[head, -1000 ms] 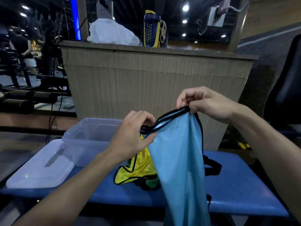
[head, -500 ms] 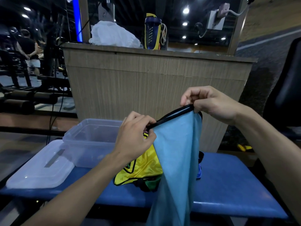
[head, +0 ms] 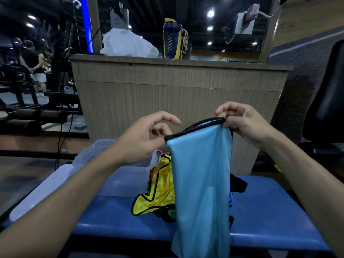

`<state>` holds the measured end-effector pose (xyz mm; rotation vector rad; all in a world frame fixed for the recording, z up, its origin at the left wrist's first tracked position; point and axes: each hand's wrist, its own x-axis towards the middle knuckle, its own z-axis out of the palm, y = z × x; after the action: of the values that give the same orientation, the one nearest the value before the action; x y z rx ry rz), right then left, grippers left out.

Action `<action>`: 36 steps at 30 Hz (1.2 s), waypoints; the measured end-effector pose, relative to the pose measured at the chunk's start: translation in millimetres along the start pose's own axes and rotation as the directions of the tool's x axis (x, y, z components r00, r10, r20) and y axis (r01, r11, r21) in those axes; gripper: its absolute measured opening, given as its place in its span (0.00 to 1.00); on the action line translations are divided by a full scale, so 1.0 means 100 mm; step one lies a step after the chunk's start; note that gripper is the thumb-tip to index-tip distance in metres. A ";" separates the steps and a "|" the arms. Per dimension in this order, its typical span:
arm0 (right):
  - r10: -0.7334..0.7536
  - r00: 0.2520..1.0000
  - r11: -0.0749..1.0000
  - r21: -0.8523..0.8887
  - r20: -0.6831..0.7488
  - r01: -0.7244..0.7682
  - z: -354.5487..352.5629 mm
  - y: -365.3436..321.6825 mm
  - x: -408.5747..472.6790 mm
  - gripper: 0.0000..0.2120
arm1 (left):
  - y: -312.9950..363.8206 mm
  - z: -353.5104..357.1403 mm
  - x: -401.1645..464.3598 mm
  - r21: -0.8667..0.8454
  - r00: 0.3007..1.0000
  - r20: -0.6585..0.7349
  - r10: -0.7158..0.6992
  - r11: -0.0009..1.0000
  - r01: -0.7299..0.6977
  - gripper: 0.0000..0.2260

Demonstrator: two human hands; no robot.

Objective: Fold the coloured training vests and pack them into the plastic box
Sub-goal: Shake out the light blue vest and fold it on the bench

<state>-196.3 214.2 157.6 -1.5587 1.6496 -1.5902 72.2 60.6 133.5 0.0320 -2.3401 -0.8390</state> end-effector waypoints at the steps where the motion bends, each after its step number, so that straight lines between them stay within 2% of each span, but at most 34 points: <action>1: 0.005 1.000 1.000 0.023 -0.001 -0.005 0.00 0.01 0.01 0.19 | 0.03 -0.03 -0.01 -0.025 0.999 0.038 -0.005 1.000 0.006 0.19; 3: 0.009 1.000 0.998 0.054 -0.001 -0.009 -0.01 0.02 0.02 0.18 | 0.05 -0.06 -0.03 0.028 0.998 0.066 -0.001 1.000 -0.001 0.20; 5: 0.017 1.000 0.996 0.082 0.006 -0.018 -0.02 0.03 0.01 0.16 | 0.02 -0.11 -0.03 0.158 0.998 0.054 0.022 0.987 -0.030 0.21; 8: 0.043 0.998 0.988 0.148 0.041 -0.049 -0.05 0.03 -0.01 0.14 | 0.03 -0.24 0.02 0.351 0.997 0.004 0.071 0.934 -0.068 0.20; 11: 0.039 0.996 0.986 0.160 0.079 -0.051 -0.04 0.04 -0.05 0.17 | 0.09 -0.38 0.14 0.461 0.997 -0.011 0.078 0.885 -0.064 0.18; 14: -0.020 0.995 0.994 0.105 0.101 0.009 0.00 0.06 -0.10 0.18 | 0.12 -0.48 0.26 0.624 0.998 0.038 0.053 0.779 -0.066 0.15; 17: -0.085 0.985 0.996 0.012 0.147 0.085 0.05 0.07 -0.14 0.15 | 0.11 -0.58 0.34 0.750 0.994 0.100 0.041 0.654 -0.102 0.11; 20: -0.101 0.975 0.986 -0.113 0.200 0.125 0.10 0.05 -0.17 0.12 | 0.12 -0.60 0.38 0.830 0.975 0.190 0.115 0.511 -0.223 0.12; 23: -0.074 0.968 0.977 -0.178 0.239 0.119 0.16 0.03 -0.17 0.15 | 0.15 -0.57 0.41 0.864 0.948 0.256 0.191 0.394 -0.313 0.12; 30: -0.044 0.971 0.974 -0.206 0.237 0.095 0.20 0.12 -0.12 0.19 | 0.10 -0.54 0.46 0.839 0.942 0.294 0.164 0.427 -0.336 0.12; 33: -0.053 0.974 0.971 -0.218 0.221 0.102 0.20 0.18 -0.10 0.17 | 0.05 -0.52 0.49 0.811 0.954 0.270 0.130 0.503 -0.298 0.09; 36: -0.087 0.980 0.971 -0.205 0.176 0.123 0.17 0.27 -0.10 0.15 | 0.02 -0.49 0.50 0.749 0.954 0.255 0.159 0.591 -0.299 0.06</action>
<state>-190.3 208.0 125.2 -1.8616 1.7175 -1.3237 61.4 22.7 191.9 0.0261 -2.6074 0.3899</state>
